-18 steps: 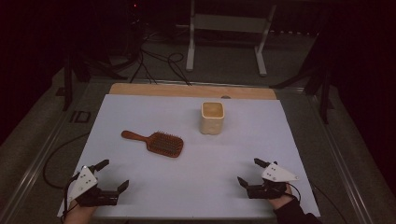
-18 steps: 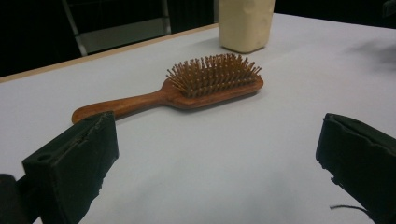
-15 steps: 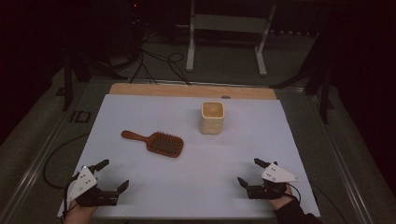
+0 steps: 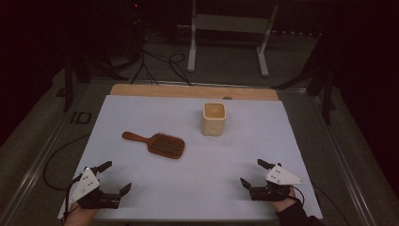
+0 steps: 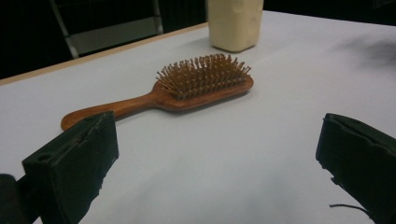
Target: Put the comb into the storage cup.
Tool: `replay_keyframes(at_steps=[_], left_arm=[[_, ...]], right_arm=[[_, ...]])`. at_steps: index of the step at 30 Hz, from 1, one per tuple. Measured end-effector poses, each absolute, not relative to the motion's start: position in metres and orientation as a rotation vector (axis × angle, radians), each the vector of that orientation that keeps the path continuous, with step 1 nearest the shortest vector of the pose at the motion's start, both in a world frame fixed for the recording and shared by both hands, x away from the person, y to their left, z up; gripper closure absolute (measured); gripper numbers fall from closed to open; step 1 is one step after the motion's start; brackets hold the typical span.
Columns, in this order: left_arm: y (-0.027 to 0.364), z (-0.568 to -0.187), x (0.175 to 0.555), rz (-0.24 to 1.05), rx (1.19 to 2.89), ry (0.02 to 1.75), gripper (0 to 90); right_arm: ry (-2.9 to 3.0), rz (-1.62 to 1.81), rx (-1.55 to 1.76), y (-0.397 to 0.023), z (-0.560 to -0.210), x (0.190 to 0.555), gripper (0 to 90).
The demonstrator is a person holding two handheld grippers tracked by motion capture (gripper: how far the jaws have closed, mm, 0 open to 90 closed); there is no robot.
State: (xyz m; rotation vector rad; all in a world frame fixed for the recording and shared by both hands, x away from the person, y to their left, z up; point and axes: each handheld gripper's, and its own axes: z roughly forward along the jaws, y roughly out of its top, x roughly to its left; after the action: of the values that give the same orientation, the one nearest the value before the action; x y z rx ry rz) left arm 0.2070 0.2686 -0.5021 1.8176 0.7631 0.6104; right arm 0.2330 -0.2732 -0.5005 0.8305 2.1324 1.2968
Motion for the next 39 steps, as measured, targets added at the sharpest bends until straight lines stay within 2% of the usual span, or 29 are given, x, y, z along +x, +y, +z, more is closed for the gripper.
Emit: replay_keyframes(at_steps=[21,39], left_arm=[[0.268,-0.458,0.206,0.578,1.848,0.679,0.0],[0.265,-0.424,0.225,0.557,1.867,0.636,0.0]], right_arm=[[2.106,1.305,0.839,-0.272,-0.499,0.233,9.2],[2.096,1.325,0.849,-0.273,-0.498,0.233,9.2]])
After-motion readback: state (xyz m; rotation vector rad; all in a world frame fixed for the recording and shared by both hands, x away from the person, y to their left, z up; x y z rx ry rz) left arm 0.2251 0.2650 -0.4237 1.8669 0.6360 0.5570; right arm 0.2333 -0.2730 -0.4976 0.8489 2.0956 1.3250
